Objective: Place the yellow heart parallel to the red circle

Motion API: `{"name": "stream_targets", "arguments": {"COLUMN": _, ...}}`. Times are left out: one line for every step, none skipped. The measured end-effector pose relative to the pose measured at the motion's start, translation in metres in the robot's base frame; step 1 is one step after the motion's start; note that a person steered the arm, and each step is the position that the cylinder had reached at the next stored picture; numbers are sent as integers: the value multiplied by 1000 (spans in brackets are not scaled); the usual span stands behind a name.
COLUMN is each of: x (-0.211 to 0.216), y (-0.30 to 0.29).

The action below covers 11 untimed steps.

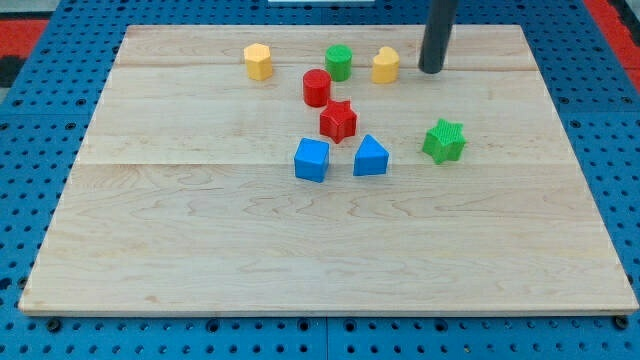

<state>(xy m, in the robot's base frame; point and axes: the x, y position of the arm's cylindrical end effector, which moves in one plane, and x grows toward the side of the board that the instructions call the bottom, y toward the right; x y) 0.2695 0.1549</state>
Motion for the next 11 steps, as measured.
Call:
{"name": "stream_targets", "arguments": {"x": -21, "y": -2}}
{"name": "stream_targets", "arguments": {"x": -21, "y": -15}}
{"name": "stream_targets", "arguments": {"x": -21, "y": -30}}
{"name": "stream_targets", "arguments": {"x": -21, "y": -40}}
{"name": "stream_targets", "arguments": {"x": -19, "y": -59}}
{"name": "stream_targets", "arguments": {"x": -5, "y": -66}}
{"name": "stream_targets", "arguments": {"x": -1, "y": -73}}
{"name": "stream_targets", "arguments": {"x": -1, "y": -79}}
{"name": "stream_targets", "arguments": {"x": -5, "y": -81}}
{"name": "stream_targets", "arguments": {"x": -46, "y": -88}}
{"name": "stream_targets", "arguments": {"x": -52, "y": -193}}
